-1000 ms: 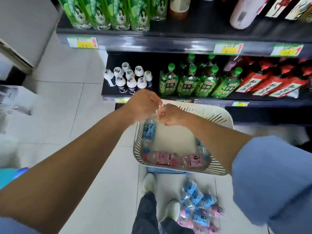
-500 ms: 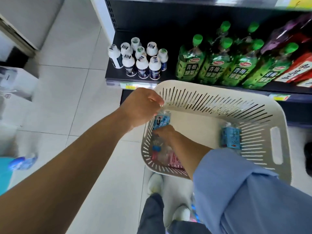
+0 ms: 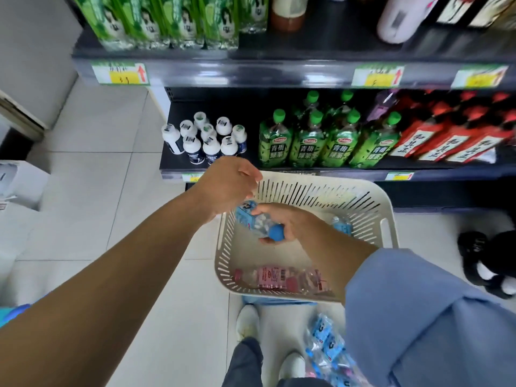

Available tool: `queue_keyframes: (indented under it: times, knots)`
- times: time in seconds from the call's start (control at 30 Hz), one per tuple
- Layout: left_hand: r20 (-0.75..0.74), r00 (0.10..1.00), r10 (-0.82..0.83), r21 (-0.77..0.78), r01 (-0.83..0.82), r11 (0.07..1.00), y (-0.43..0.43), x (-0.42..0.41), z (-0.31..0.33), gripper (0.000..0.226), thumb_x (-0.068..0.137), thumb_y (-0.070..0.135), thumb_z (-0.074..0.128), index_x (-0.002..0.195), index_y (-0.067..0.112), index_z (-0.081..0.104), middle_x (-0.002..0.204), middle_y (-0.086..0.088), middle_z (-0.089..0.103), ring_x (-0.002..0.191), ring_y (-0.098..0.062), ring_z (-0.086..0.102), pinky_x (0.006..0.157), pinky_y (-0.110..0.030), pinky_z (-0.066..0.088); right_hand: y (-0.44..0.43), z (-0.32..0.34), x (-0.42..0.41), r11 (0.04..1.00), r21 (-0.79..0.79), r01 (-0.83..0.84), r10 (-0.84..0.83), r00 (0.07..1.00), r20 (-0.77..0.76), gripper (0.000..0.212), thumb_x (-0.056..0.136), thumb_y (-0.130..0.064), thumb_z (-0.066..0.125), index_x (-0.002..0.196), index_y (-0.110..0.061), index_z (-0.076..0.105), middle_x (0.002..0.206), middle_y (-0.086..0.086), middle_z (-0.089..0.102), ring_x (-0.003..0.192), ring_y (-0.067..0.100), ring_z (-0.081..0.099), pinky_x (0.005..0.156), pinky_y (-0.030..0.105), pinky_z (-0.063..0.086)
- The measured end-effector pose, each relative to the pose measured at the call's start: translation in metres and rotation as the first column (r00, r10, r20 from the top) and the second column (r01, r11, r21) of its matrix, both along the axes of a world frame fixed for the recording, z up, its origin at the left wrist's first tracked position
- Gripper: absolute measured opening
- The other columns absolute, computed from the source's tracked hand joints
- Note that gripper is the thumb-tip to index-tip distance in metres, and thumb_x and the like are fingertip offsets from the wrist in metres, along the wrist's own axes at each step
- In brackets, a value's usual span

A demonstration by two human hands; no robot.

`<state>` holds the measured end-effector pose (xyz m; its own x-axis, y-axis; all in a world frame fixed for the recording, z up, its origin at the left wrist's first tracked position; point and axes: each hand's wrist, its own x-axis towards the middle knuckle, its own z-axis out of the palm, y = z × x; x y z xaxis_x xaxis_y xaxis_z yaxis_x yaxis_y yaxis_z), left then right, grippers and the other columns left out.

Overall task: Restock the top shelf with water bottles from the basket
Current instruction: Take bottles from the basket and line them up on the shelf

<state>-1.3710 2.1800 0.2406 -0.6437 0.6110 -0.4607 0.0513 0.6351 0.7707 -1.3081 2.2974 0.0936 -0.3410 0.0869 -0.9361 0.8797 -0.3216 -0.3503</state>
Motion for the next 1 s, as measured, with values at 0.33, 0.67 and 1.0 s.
queue_keyframes:
  times: [0.33, 0.67, 1.0]
  knots:
    - [-0.256, 0.964, -0.07, 0.072, 0.092, 0.993, 0.034, 0.011, 0.164, 0.018, 0.088, 0.007, 0.052, 0.089, 0.016, 0.067, 0.074, -0.004, 0.066, 0.068, -0.024, 0.06, 0.058, -0.027, 0.047, 0.064, 0.254, 0.028, 0.918, 0.233, -0.321, 0.367, 0.91, -0.192, 0.022, 0.087, -0.033, 0.066, 0.087, -0.011, 0.062, 0.085, 0.007, 0.065, 0.056, 0.02, 0.066, 0.04, 0.016, 0.045]
    - [-0.596, 0.754, -0.276, -0.008, 0.339, 0.941, 0.053, 0.012, 0.309, 0.056, 0.074, 0.008, 0.073, 0.127, 0.01, 0.053, 0.121, -0.007, 0.056, 0.094, -0.017, 0.052, 0.077, -0.025, 0.041, 0.096, 0.473, 0.042, 0.714, 0.632, -0.3, 0.578, 0.763, -0.291, 0.05, 0.08, -0.021, 0.073, 0.125, -0.009, 0.055, 0.11, 0.01, 0.064, 0.091, 0.025, 0.062, 0.071, 0.03, 0.05]
    - [-0.676, 0.732, -0.084, 0.215, 0.305, 0.928, 0.05, -0.017, 0.383, 0.049, 0.083, 0.013, 0.068, 0.129, 0.012, 0.05, 0.127, -0.005, 0.053, 0.105, -0.017, 0.05, 0.084, -0.025, 0.038, 0.093, 0.595, 0.026, 0.451, 0.892, -0.011, 0.576, 0.767, -0.282, 0.065, 0.062, -0.02, 0.086, 0.121, -0.014, 0.059, 0.118, 0.001, 0.061, 0.099, 0.023, 0.064, 0.073, 0.031, 0.06]
